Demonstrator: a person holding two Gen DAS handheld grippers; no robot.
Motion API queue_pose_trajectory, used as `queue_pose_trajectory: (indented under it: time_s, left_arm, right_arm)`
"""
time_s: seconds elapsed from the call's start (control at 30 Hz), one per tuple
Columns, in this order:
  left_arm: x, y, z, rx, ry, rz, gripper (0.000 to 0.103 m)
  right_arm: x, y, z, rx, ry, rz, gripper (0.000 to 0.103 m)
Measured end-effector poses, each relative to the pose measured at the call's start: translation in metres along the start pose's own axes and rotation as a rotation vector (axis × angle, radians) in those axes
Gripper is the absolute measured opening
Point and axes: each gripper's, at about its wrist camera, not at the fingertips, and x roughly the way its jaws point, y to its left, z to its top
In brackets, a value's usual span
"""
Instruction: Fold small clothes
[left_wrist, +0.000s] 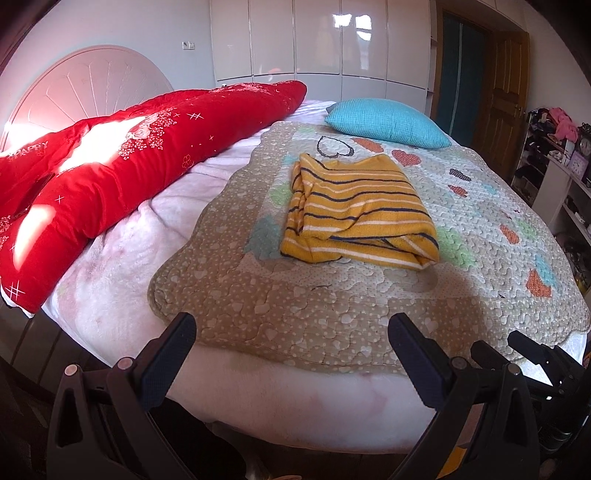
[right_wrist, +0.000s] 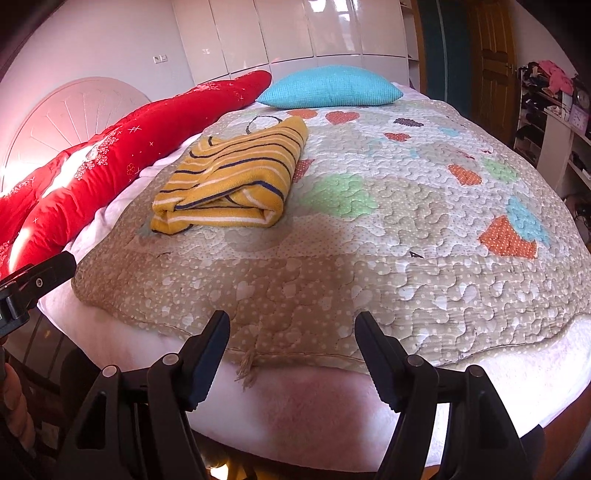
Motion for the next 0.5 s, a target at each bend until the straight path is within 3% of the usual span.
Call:
queue_pose_trajectory:
  time_s: [0.5]
  left_arm:
    - [0.0109,-0.0041,-0.0088,0.013,0.040,-0.020,0.103]
  right_arm:
    - [0.0068,-0.0042,-0.0036,0.002,0.021,-0.010,0.076]
